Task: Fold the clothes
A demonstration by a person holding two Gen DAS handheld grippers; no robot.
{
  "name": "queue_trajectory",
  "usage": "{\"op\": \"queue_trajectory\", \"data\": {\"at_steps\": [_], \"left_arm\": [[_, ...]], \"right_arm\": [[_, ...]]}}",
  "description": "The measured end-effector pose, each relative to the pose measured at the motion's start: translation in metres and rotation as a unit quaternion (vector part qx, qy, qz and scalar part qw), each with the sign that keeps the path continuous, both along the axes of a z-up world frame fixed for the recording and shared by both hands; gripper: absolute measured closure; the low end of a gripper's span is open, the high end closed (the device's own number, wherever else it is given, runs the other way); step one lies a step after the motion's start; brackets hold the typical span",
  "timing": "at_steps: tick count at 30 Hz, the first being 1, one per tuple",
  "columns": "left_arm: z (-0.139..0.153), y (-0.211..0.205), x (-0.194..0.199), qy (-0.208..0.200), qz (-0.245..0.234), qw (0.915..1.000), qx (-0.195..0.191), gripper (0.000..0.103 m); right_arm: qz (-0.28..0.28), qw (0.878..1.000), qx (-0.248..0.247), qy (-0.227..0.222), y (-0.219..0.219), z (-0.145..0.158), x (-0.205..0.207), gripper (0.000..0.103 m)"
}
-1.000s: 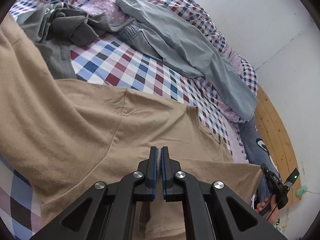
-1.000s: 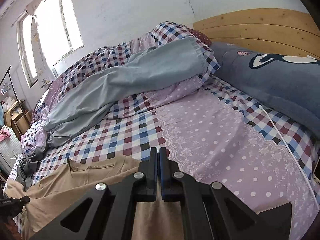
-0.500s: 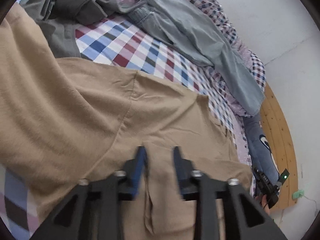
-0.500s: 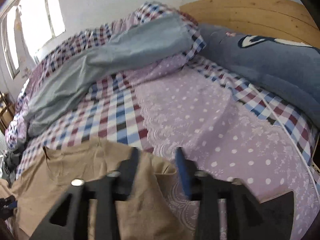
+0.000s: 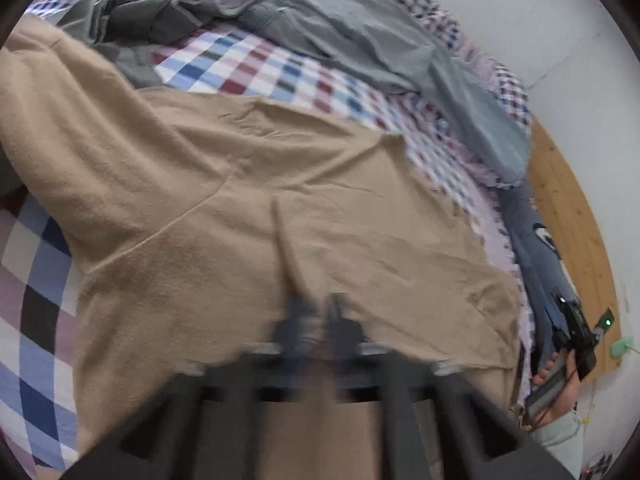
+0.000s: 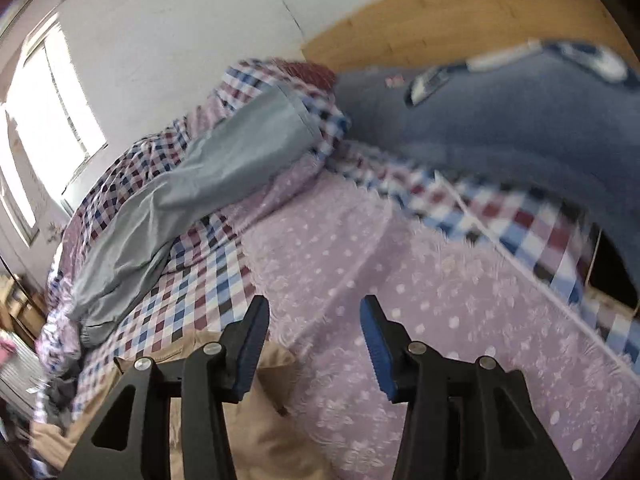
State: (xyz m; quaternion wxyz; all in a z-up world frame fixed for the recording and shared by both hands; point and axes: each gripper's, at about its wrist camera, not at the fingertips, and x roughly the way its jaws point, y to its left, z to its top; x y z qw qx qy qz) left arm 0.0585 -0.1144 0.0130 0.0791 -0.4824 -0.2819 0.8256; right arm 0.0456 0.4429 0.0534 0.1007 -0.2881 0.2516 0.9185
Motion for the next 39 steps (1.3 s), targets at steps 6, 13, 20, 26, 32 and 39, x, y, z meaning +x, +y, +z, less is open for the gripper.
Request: {"op": "queue_trajectory", "data": {"at_steps": [6,13,20,26,32,39], "left_arm": [[-0.002,-0.008,0.002,-0.002,0.01,0.9999,0.011,0.1],[-0.007,-0.007,-0.005,-0.01,0.01,0.9998,0.012,0.1],[-0.009,-0.009,-0.007,-0.011,0.008,0.9998,0.016,0.1],[-0.011,-0.01,-0.01,-0.015,0.008,0.9996,0.024,0.1],[-0.013,-0.011,-0.011,-0.015,0.006,0.9995,0.028,0.1],[-0.012,-0.01,-0.011,-0.014,0.005,0.9996,0.022,0.1]], "right_arm": [[0.071,0.994,-0.055,-0.064,0.019,-0.031,-0.04,0.052],[0.276,0.949,0.008,-0.154,-0.019,-0.042,-0.111,0.052],[0.377,0.898,0.006,-0.227,-0.042,-0.071,-0.155,0.052],[0.412,0.865,0.092,-0.273,-0.068,-0.078,-0.165,0.102],[0.364,0.866,0.216,-0.266,-0.083,-0.044,-0.179,0.102],[0.312,0.833,0.378,-0.258,-0.127,-0.04,-0.193,0.103]]}}
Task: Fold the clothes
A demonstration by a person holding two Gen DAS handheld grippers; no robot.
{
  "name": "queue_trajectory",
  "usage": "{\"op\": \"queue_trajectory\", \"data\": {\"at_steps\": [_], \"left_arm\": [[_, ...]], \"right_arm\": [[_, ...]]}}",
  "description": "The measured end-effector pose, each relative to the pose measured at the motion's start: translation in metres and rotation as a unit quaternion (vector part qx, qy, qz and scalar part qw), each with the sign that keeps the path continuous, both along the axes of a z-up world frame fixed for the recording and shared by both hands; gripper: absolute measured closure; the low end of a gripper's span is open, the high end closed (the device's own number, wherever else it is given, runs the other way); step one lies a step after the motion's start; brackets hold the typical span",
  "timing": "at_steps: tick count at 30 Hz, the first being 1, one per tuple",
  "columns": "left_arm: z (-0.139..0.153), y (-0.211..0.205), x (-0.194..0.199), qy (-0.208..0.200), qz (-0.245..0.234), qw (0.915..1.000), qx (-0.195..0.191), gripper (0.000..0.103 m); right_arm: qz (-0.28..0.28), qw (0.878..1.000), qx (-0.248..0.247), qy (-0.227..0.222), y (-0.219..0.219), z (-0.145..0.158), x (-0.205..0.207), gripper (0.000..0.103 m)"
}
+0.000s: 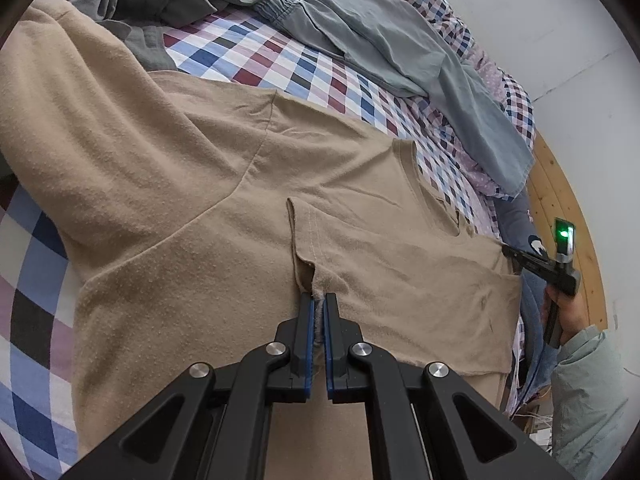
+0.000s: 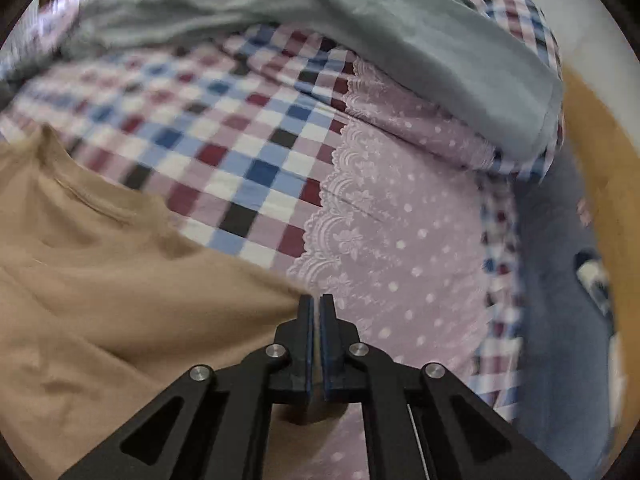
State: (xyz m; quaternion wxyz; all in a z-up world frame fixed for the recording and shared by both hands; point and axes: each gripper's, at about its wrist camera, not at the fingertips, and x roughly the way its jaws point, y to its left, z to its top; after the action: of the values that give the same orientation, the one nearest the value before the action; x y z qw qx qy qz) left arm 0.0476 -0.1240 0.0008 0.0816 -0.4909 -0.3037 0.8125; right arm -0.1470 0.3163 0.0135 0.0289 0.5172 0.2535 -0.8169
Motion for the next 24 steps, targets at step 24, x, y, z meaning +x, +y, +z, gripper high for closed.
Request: {"op": "queue_trajectory", "data": {"at_steps": [24], "left_arm": [[0.001,0.001,0.002,0.002,0.005,1.0,-0.005,0.1]], "right_arm": [[-0.175,0.907,-0.383,-0.02,0.126,-0.039,0.053,0.073]]}}
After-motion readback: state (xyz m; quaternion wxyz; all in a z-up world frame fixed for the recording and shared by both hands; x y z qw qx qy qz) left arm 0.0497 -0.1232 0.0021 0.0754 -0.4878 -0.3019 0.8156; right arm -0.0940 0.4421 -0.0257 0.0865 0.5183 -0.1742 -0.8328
